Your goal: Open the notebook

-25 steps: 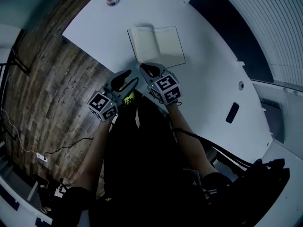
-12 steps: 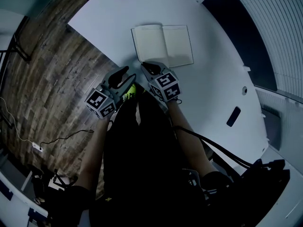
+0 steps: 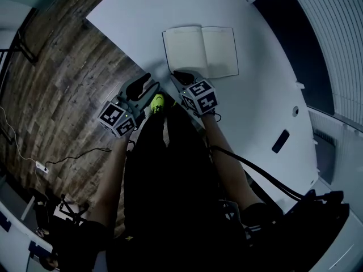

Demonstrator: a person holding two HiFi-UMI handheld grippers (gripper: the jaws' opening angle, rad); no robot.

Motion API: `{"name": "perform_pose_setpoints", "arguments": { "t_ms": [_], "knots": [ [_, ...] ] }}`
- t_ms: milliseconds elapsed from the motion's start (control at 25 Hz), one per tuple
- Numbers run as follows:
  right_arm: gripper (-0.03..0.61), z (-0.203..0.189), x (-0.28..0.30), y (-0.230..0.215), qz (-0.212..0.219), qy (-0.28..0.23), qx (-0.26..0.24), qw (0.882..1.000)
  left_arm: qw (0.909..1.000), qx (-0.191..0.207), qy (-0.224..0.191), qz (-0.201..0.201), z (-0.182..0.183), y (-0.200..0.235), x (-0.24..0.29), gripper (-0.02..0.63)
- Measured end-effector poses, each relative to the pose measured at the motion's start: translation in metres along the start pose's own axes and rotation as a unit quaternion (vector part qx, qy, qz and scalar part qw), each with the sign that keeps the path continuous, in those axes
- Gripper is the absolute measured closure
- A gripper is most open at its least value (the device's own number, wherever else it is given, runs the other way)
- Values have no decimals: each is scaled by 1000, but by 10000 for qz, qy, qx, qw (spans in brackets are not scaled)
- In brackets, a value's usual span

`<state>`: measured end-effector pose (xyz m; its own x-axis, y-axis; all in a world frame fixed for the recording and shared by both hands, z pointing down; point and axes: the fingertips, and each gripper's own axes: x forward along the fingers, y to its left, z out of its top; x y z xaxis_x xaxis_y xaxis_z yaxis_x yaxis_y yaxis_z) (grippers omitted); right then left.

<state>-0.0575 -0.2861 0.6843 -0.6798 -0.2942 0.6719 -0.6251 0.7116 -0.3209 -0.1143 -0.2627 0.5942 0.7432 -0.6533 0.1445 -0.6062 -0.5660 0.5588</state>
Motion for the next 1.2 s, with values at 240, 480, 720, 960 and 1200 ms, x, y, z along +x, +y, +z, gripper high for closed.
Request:
{"name": "perform_pose_setpoints", "arguments": {
  "t_ms": [240,480,720,960,1200],
  "knots": [
    [531,-6,8,6,119,118,63,9998,10000,18,-71,33,0,6,-5,462],
    [528,-8,10,6,106,178,86,9997,10000,-11,-65,54,-1,8,-9,462],
    [523,-8,11,7,67,167,107,9998,10000,-65,-53,54,-3,9,-10,462],
    [529,-8,14,2,19,107,239,9997,10000,-60,-65,-34,-4,8,-4,462],
    [565,-15,21,-9,21,116,436,9990,9999,23,-5,-171,-1,6,7,462]
  ]
}}
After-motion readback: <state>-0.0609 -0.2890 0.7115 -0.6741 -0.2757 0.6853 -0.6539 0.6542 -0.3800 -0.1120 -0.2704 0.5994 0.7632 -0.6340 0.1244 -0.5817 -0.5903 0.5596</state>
